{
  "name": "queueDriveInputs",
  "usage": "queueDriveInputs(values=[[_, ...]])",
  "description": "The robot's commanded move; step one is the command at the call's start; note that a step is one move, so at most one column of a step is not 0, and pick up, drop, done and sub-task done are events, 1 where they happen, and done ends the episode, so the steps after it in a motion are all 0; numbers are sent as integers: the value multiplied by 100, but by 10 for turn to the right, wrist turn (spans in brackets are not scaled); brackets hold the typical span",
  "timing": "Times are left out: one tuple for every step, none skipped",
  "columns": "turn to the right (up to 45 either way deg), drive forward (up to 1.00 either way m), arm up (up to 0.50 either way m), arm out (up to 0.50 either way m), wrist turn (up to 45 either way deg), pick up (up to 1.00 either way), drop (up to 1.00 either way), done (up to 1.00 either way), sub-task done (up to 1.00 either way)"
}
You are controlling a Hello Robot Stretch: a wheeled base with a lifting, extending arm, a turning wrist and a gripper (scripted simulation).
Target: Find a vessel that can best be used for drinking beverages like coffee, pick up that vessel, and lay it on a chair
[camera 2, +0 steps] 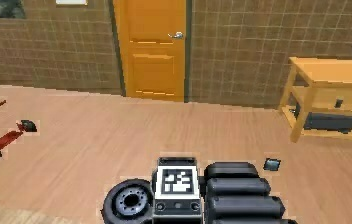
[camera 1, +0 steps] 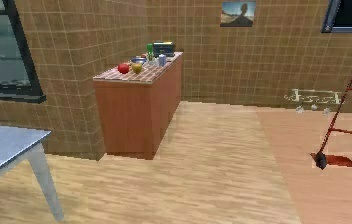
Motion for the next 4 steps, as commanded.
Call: queueDriveInputs(values=[[-150, 0, 0, 0, 0, 0, 0, 0, 0], [0, 45, 0, 0, 0, 0, 0, 0, 0], [-450, 0, 0, 0, 0, 0, 0, 0, 0], [-450, 0, 0, 0, 0, 0, 0, 0, 0]])
